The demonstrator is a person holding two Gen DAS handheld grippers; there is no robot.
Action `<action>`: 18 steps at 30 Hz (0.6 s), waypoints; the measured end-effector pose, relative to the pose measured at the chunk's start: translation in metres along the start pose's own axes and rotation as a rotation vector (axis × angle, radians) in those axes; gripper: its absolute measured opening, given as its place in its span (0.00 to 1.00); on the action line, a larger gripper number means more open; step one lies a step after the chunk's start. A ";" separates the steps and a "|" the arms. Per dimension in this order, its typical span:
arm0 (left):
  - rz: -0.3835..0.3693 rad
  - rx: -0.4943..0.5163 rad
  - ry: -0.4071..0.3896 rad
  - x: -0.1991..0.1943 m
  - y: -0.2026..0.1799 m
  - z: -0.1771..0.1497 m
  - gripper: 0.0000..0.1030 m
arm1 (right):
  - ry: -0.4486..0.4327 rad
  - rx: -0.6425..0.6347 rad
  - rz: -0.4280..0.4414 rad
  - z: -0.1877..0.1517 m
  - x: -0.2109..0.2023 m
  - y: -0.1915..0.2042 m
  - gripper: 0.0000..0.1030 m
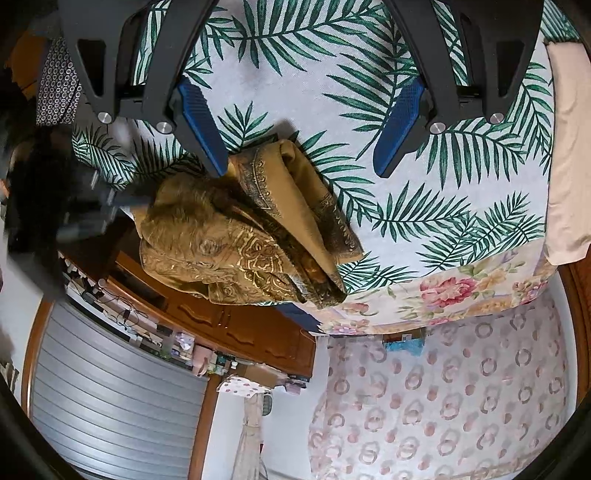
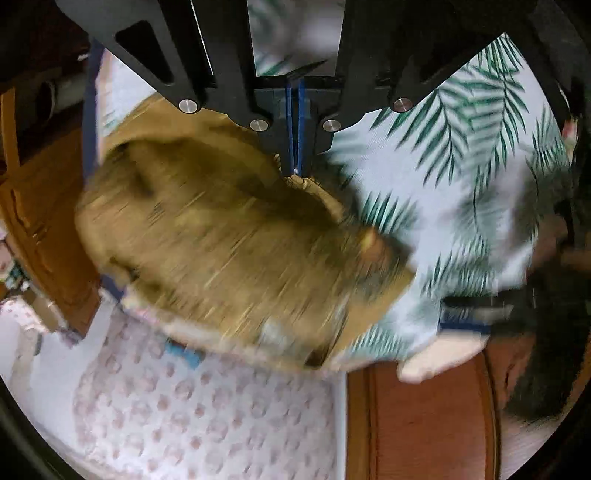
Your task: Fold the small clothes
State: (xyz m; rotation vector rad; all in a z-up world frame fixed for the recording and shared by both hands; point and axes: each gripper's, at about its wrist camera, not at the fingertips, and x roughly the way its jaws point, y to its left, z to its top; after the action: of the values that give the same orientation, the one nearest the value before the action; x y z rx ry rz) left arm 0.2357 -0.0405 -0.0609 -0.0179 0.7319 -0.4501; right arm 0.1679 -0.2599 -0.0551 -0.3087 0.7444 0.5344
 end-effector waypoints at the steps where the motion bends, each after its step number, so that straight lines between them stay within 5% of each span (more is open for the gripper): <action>1: 0.001 0.004 0.000 0.001 -0.001 0.002 0.79 | -0.034 0.011 -0.015 0.009 -0.010 -0.009 0.01; 8: 0.007 -0.004 0.010 0.014 0.001 0.011 0.79 | -0.163 0.046 -0.198 0.063 -0.035 -0.078 0.00; 18: 0.037 -0.023 0.050 0.045 0.007 0.030 0.79 | -0.086 0.177 -0.216 0.088 0.028 -0.130 0.00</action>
State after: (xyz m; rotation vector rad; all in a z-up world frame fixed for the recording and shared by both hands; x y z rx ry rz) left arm 0.2871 -0.0567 -0.0678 -0.0144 0.7857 -0.4082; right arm 0.3076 -0.3178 -0.0031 -0.1968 0.6611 0.2733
